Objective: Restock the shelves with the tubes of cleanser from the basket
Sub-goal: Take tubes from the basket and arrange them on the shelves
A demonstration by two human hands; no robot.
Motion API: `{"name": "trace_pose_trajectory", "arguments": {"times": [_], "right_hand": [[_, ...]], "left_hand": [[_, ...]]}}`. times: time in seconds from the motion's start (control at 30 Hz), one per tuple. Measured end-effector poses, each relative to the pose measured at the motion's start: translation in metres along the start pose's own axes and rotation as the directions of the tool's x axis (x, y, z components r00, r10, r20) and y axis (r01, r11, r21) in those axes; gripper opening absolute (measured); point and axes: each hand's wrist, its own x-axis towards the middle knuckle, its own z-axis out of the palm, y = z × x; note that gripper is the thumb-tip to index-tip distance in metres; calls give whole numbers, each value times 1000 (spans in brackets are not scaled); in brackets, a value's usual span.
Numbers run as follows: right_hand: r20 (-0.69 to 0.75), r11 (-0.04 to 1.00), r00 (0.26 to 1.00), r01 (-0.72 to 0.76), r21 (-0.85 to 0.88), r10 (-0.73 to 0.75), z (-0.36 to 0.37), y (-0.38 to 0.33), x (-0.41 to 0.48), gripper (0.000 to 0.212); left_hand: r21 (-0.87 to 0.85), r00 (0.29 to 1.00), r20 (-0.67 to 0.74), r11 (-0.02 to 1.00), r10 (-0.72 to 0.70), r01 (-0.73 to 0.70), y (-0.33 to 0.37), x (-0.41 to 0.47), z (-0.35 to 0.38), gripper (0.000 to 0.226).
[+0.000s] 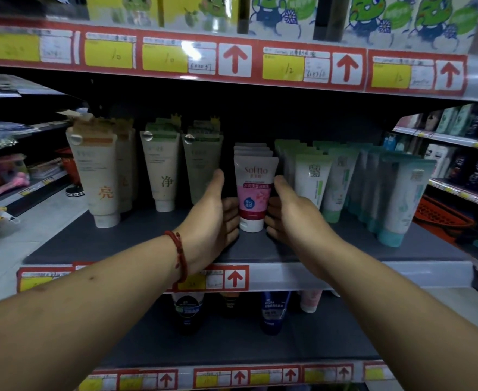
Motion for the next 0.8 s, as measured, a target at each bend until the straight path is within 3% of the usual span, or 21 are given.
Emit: {"name": "trace_pose_trajectory", "arguments": {"times": [0.23, 0.43, 0.6, 0.7, 0.8], "right_hand": [[3, 996, 1000, 11, 94, -11, -2, -5, -12, 75], [-9, 994, 995, 99, 56, -99, -2, -4, -21, 47], [108, 995, 991, 71, 74, -79, 33, -6, -10, 59], [93, 995, 991, 100, 8, -100, 59, -7, 6, 79], [72, 995, 996, 58, -80, -53, 78, -3, 24, 90]], "left_hand": [[-10, 1000, -8, 1000, 9, -9, 0, 5, -1, 90], [-10, 996, -66, 998, 59, -60, 11, 3, -36, 88], [-22, 986, -134, 994, 104, -107, 17, 7, -78, 87], [-55, 985, -144, 993, 93, -102, 23, 13, -89, 92], [26, 989, -129, 997, 79, -76, 20, 21, -96, 89]]}}
